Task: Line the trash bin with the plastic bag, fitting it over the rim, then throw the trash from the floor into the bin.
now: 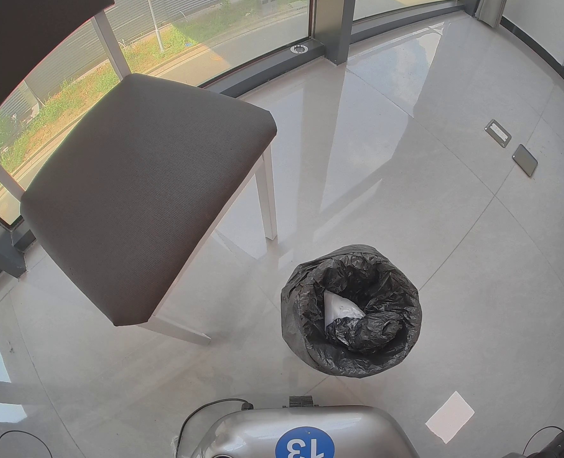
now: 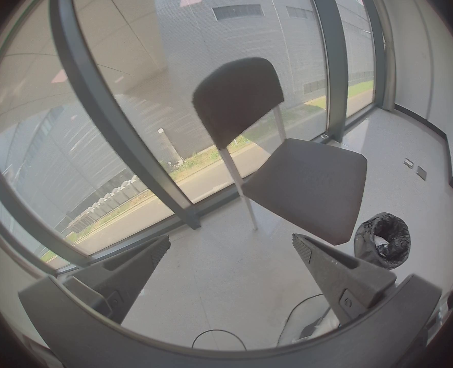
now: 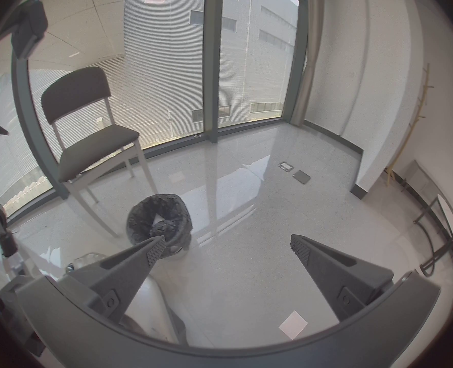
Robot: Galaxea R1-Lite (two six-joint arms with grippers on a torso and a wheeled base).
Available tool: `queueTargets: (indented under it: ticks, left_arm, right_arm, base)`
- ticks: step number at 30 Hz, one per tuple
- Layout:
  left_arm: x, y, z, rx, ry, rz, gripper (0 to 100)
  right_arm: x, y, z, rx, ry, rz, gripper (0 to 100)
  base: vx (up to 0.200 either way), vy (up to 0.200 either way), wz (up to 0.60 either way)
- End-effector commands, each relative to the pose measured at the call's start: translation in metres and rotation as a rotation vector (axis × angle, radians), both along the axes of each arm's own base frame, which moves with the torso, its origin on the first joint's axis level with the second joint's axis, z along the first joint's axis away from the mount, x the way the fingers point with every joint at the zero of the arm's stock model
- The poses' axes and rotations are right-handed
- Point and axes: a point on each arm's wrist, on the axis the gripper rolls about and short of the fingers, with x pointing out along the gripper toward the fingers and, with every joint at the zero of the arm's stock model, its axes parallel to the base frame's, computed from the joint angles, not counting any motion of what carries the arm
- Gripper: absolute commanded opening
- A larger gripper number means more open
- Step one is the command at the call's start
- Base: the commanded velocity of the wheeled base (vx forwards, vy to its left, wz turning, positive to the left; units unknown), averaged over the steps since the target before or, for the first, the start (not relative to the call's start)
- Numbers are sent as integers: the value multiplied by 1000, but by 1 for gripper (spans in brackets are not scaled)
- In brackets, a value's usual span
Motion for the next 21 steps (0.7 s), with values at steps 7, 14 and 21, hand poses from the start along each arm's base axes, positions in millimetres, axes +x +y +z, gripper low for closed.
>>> queueTargets:
  ticks: [7,14,21]
  left_arm:
    - [-71,-14,-72,24,-127,-19,100]
    - [-50,-12,-114,-58,-131,-28,100]
    - [20,-13,-150,-102,-232,-81,100]
  right_arm:
    - [24,1,-46,39,-130,-32,100]
    - [24,1,-47,42,-130,-38,100]
    - [24,1,-47,40,-132,-41,100]
  base:
    - [0,0,0]
    - [0,0,0]
    - [0,0,0]
